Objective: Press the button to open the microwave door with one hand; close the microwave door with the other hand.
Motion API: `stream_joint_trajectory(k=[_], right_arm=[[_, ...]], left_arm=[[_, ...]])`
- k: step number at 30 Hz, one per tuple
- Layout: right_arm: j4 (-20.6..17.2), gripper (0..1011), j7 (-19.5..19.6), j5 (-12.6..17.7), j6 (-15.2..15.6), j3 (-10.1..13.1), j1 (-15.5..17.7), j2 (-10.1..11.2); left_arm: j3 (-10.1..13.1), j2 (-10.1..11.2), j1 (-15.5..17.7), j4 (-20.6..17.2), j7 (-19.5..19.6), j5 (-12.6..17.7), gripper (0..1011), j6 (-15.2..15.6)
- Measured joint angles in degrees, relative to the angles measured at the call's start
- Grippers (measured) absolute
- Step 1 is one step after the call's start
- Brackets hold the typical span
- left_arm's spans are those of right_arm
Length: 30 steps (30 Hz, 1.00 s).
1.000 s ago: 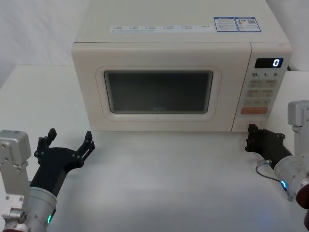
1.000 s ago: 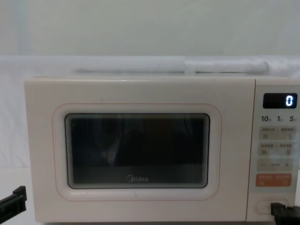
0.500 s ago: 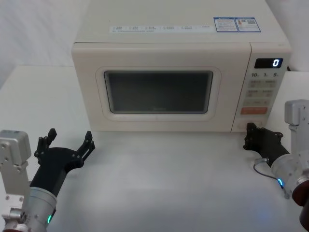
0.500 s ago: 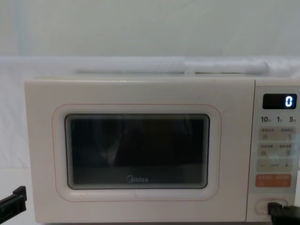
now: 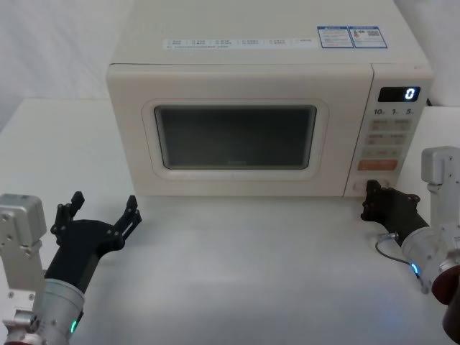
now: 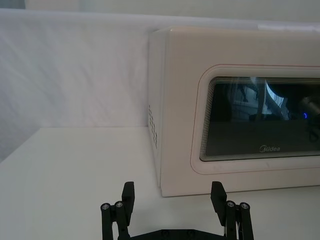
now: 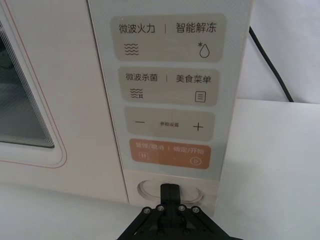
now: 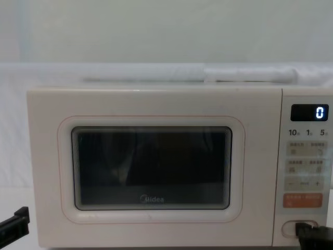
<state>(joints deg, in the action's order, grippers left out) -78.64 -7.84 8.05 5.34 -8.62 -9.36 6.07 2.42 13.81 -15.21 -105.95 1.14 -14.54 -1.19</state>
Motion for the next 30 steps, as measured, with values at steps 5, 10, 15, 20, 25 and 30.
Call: stream_joint_trajectory(k=[5, 10, 15, 20, 25, 30], right_arm=[[0.6, 0, 0.1, -0.1, -0.3, 0.1, -0.4, -0.2], [1.5, 0, 0.2, -0.2, -0.7, 0.2, -1.2, -0.5], [2.9, 0, 0.3, -0.4, -1.2, 0.2, -2.2, -0.9], [4.3, 0, 0.3, -0.6, -1.7, 0.2, -3.1, -1.2], [5.0, 0, 0.3, -0.8, -1.8, 0.2, -3.6, -1.4], [4.9, 0, 0.3, -1.0, -1.8, 0.2, -3.6, -1.4]], left_arm=[[0.0, 0.0, 0.0, 0.0, 0.0, 0.0, 1001, 0.0], [0.0, 0.0, 0.0, 0.0, 0.0, 0.0, 1001, 0.0], [0.0, 0.0, 0.0, 0.0, 0.0, 0.0, 1001, 0.0], [0.0, 0.0, 0.0, 0.0, 0.0, 0.0, 1001, 0.0], [0.0, 0.0, 0.0, 0.0, 0.0, 0.0, 1001, 0.0], [0.0, 0.0, 0.0, 0.0, 0.0, 0.0, 1001, 0.0]])
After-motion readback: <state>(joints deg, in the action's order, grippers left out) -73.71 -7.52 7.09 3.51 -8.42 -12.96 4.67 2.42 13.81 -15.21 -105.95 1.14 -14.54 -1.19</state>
